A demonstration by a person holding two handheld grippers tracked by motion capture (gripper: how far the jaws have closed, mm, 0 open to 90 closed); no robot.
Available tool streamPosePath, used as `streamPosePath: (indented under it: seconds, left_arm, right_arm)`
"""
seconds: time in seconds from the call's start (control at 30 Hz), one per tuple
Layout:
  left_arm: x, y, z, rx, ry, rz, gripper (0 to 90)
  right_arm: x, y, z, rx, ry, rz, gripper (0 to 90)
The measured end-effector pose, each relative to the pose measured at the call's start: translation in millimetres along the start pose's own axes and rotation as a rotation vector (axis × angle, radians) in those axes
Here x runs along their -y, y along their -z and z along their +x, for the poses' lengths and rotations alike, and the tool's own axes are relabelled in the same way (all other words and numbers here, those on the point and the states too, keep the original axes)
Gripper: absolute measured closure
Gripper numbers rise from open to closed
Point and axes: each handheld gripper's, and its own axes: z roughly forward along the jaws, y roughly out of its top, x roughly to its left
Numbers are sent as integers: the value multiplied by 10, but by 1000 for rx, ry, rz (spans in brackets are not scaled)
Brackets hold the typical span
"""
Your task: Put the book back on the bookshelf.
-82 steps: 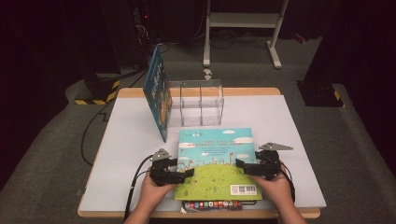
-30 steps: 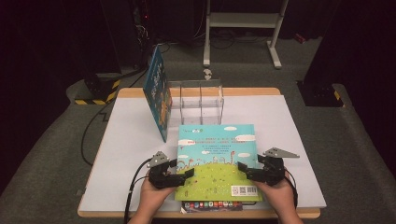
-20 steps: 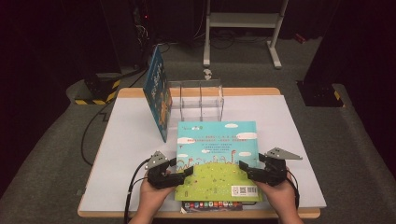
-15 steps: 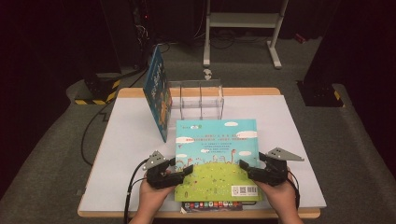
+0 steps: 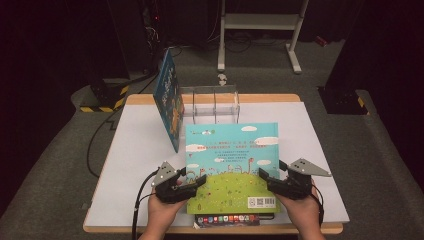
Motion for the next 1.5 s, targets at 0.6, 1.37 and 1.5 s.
streamPosePath:
  seconds: [0.6, 1.37, 1.5]
  left_arm:
    - [-86, 68, -139, -10, -63, -95, 401]
    - [-144, 164, -332, -35, -213, -181, 465]
    - [-148, 160, -319, -35, -217, -176, 464]
  right_arm:
    - [-93, 162, 112, 48, 49, -98, 371]
    - [-152, 320, 190, 81, 89, -198, 438]
    - [-153, 318, 194, 83, 88, -197, 438]
